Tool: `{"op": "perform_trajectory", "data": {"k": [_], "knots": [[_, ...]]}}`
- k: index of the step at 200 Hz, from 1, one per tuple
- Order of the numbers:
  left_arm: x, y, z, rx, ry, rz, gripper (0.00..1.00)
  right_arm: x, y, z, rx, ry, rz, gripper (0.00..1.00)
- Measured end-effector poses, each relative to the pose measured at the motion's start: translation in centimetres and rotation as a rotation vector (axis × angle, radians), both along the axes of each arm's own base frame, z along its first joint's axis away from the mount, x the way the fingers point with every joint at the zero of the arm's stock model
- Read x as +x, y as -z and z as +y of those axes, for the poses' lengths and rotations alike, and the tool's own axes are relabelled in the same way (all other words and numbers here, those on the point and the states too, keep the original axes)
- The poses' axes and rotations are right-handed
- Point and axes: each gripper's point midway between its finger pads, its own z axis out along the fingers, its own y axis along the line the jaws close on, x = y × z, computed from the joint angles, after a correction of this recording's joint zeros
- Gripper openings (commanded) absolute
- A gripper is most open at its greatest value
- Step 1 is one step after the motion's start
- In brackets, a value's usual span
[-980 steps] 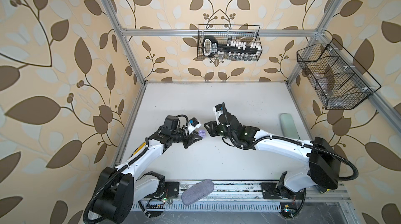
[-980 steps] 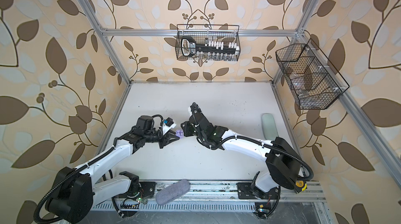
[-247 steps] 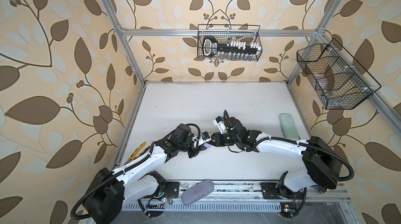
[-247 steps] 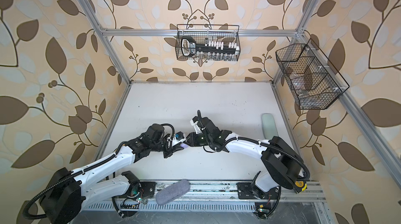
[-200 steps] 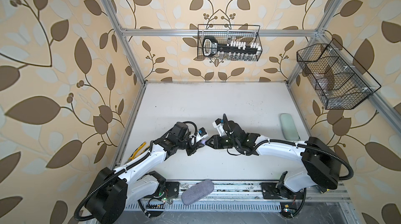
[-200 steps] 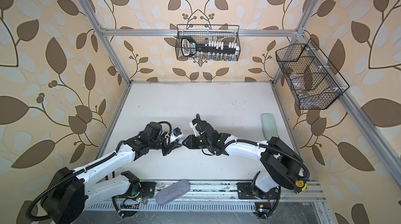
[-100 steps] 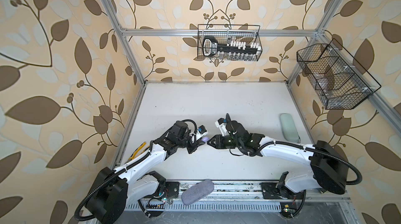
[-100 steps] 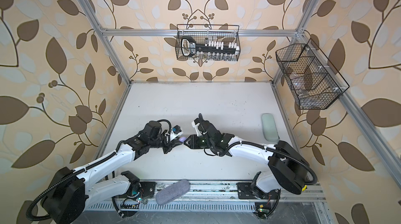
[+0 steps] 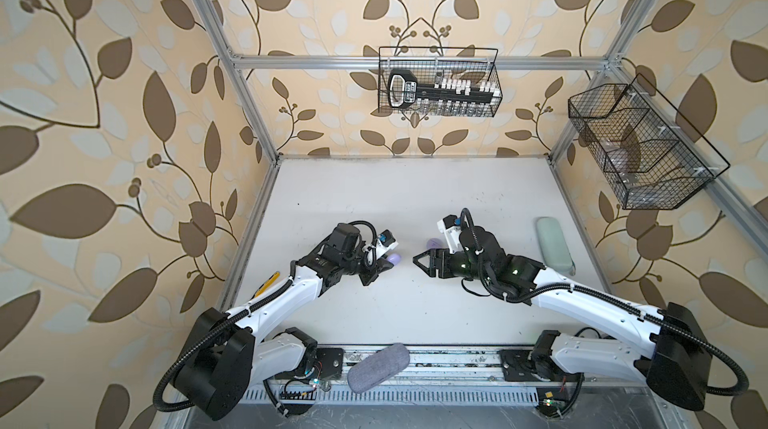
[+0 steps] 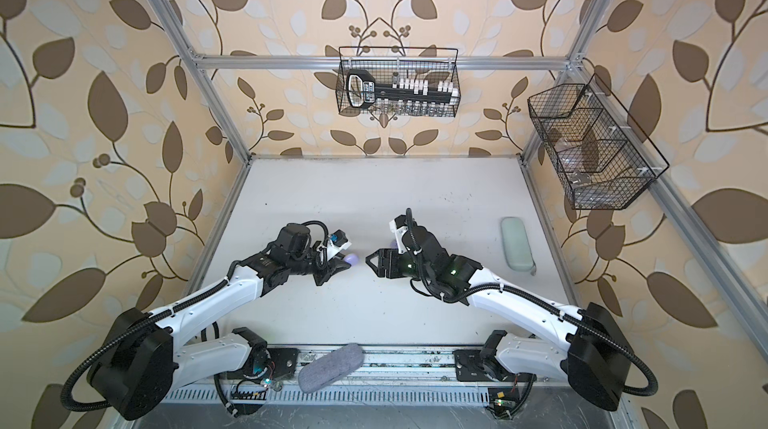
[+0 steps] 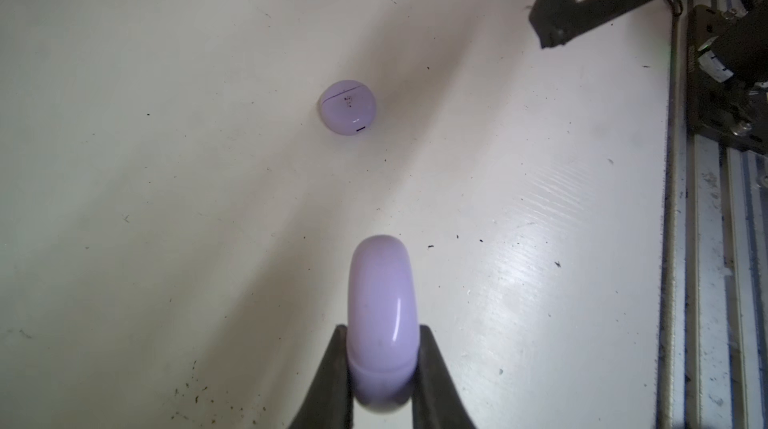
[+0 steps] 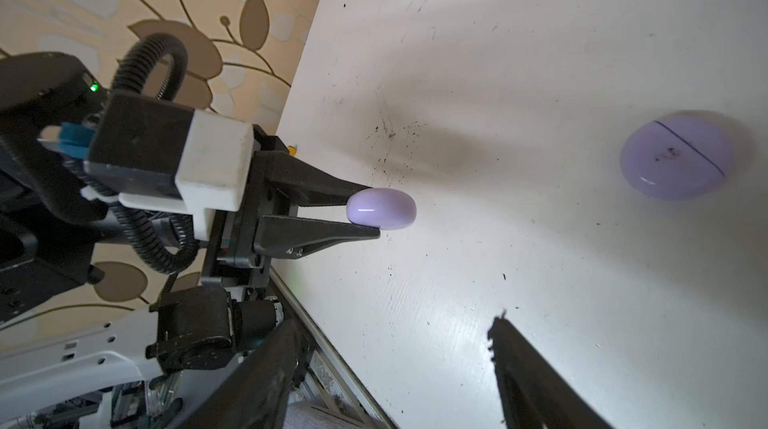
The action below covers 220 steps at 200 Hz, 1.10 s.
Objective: Insert the wireless bluetooth earbuds into the charging case
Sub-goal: 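Carry the closed case with the left gripper while the right gripper withdraws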
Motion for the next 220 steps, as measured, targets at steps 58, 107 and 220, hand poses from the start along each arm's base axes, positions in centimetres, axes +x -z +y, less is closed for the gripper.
{"op": "perform_trajectory", "data": {"k": [58,107,220], "knots": [[0.4,0.1,-0.2,0.013,-0.001,0.028,0.1,-0.4,-0.2,-2.6,-0.04,0.048,-0.039,0.87],[1.1,-0.8,-0.2,0.026,-0.014,0.022,0.11,-0.5,0.3,-4.0,-0.076,0.075,-0.047,1.0],[3.7,-1.1,-1.4,0.059,-0.055,0.149,0.13,0.0,2.9,-11.8,-0.342,0.295,-0.119,1.0]]}}
